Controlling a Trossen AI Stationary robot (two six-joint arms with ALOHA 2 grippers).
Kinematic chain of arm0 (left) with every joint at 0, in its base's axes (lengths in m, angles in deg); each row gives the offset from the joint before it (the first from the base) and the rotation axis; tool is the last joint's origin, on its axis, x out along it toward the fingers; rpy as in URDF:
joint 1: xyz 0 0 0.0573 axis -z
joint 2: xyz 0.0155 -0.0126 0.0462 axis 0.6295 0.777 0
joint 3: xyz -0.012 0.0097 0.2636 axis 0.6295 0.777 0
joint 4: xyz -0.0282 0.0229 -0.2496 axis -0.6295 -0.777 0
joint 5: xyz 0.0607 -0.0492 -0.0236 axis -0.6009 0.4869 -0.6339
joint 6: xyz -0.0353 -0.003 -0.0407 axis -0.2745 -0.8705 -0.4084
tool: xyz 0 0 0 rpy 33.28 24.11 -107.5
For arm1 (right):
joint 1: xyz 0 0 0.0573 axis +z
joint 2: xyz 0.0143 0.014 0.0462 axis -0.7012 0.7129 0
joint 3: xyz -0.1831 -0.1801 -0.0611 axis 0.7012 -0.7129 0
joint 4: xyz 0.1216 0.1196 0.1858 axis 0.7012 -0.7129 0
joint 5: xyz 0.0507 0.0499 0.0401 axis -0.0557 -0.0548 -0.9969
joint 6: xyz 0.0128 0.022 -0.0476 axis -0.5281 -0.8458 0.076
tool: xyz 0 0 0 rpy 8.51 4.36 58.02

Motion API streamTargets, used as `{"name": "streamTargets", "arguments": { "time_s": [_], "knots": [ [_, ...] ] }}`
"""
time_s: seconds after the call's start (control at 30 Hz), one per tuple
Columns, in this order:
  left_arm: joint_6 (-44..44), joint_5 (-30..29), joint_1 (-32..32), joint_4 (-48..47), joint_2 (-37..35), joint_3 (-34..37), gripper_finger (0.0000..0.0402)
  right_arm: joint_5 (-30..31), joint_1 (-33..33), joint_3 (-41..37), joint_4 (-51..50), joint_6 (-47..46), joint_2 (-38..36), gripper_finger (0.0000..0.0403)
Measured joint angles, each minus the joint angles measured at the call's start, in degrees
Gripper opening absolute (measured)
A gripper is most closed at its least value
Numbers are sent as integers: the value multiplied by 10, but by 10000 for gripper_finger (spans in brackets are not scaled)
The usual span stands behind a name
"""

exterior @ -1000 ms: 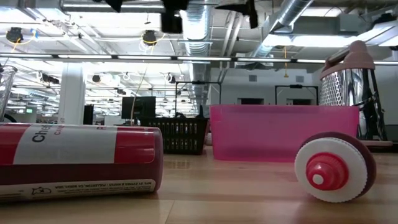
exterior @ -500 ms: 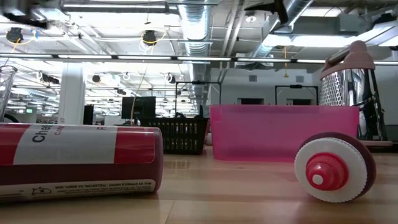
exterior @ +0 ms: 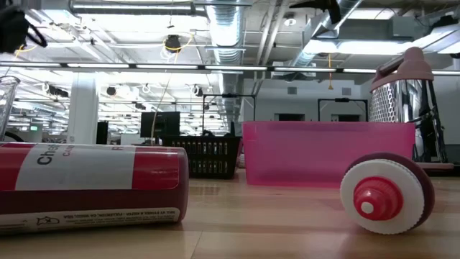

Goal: Pick & Place Food Item
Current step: Put the orange food coloring bottle into the transparent bin, then put the bottom left red food coloring bottle into the transparent bin

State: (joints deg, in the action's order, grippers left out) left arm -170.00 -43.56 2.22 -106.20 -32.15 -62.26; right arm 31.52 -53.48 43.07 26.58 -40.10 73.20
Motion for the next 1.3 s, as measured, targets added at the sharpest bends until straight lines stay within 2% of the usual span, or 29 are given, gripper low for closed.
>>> {"name": "streamTargets", "arguments": {
  "time_s": [0.2, 0.37, 0.6, 1.03, 1.13, 1.3],
  "knots": [
    [-70, -64, 17, 5, 17, 11, 140, 0, -1, 0, -3, -4, 0, 227],
    [-104, -82, 20, 4, 43, 11, 141, 0, -1, 0, -5, -4, 0, 227],
    [-103, -81, 20, 11, 64, 11, 159, 0, -1, 0, -15, -5, 0, 227],
    [-87, -90, 22, 27, 17, 11, 250, 0, 5, 0, -23, -4, 0, 227],
    [-81, -97, 22, 50, 6, 11, 259, 0, 13, 0, -39, 0, 0, 227],
    [-44, -128, 26, 146, -14, 11, 261, -6, 43, 0, -115, 26, 2, 227]
  ]
}}
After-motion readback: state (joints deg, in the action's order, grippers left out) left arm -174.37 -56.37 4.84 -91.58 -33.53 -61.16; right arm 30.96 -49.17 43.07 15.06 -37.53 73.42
